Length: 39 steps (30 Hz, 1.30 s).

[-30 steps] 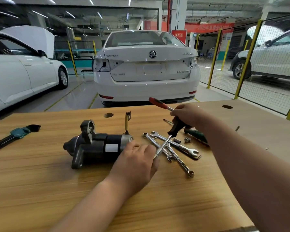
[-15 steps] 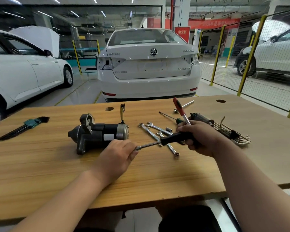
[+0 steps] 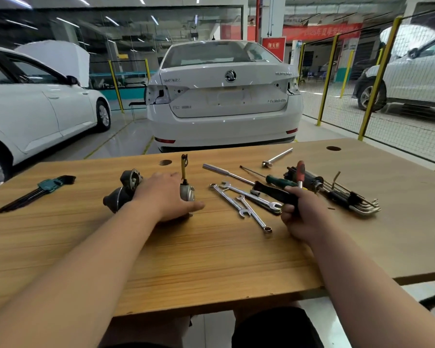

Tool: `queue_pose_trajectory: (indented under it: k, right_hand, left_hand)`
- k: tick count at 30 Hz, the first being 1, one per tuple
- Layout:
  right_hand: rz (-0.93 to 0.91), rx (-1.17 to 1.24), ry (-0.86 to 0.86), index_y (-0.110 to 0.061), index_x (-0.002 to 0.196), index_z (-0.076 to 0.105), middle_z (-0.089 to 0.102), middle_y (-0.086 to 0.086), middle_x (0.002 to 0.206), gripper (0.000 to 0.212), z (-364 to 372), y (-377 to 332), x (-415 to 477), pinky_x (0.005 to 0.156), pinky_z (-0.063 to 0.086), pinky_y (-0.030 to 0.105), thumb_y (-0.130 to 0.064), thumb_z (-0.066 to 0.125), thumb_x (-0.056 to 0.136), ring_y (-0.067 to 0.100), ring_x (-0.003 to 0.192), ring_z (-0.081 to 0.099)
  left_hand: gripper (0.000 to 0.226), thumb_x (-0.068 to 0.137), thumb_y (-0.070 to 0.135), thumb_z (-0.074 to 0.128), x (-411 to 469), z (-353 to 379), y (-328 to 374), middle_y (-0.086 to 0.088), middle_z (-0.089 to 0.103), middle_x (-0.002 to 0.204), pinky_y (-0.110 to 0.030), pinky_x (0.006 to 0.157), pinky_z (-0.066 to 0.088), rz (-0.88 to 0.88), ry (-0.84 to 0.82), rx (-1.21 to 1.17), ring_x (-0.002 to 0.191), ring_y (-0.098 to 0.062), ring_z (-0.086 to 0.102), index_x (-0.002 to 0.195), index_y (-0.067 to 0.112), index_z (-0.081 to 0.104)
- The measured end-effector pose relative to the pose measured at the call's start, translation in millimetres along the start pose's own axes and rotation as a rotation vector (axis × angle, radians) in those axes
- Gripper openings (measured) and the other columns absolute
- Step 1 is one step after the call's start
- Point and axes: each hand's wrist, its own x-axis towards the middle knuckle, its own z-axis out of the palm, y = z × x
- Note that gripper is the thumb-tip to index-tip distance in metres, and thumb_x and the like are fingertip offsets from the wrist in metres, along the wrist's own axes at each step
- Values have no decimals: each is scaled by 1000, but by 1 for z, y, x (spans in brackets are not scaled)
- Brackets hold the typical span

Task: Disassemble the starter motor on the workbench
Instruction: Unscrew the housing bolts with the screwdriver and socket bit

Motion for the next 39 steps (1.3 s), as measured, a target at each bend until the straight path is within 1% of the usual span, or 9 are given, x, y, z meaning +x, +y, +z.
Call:
queue_pose_trajectory:
  k: [3,5,8,10,14,20,23,31,39]
  right_hand:
    - [-25,8,-9,-14,101,50,54,5,75,7,10,-1,4,33,35,20,-13,55,96,7,36,41]
    - [-28,-56,10,-13,103,51,55,6,76,9,14,2,5,35,37,21,-14,57,95,7,37,43]
    - [-65,-166,-10,-11,103,57,58,10,78,8,15,7,5,36,39,23,-13,56,96,8,38,44]
    - [-98,-213,-39,-11,101,60,60,14,79,7,14,11,2,37,40,25,-10,55,96,10,37,45]
    - [-132,-306,-75,-9,100,60,58,13,74,7,16,15,-2,39,41,28,-11,56,95,11,39,47]
    - [-179,-282,-35,-10,95,59,56,11,71,4,16,18,-6,38,40,27,-11,55,95,11,38,46]
    - [-167,-254,-8,-10,97,59,58,13,77,4,16,16,-8,39,42,26,-12,55,96,10,38,48]
    - [-169,-317,-55,-11,97,58,57,13,77,3,19,18,-7,38,42,26,-12,55,96,10,38,47]
    - [-147,-321,-44,-11,95,59,56,12,70,5,17,17,-7,38,40,27,-14,55,96,10,37,46]
  left_hand:
    - [64,62,83,45,11,1,-2,7,62,106,-35,77,40,15,-34,3,95,-17,53,101,33,54]
    - [53,63,76,41,1,12,-7,9,62,92,-32,72,37,73,125,-69,82,-14,53,88,32,54]
    - [54,69,61,46,-25,33,-20,-2,68,88,-37,79,44,220,488,-173,81,-25,61,92,16,67]
    - [56,70,53,50,-31,38,-27,-9,70,88,-41,81,45,262,580,-194,81,-30,65,93,5,70]
    - [55,72,47,50,-34,37,-29,-13,70,87,-42,80,47,257,607,-168,80,-32,66,91,1,71]
    - [55,73,48,47,-35,37,-27,-13,70,87,-42,79,45,236,594,-150,81,-33,66,91,0,70]
    - [56,74,48,46,-36,36,-26,-14,70,87,-41,79,44,221,588,-144,82,-33,66,91,0,69]
    - [56,74,47,46,-37,36,-27,-14,70,87,-41,79,42,215,564,-136,82,-33,66,91,-1,69]
    - [57,74,46,45,-40,34,-27,-15,70,90,-40,82,40,239,563,-135,84,-35,66,93,-2,69]
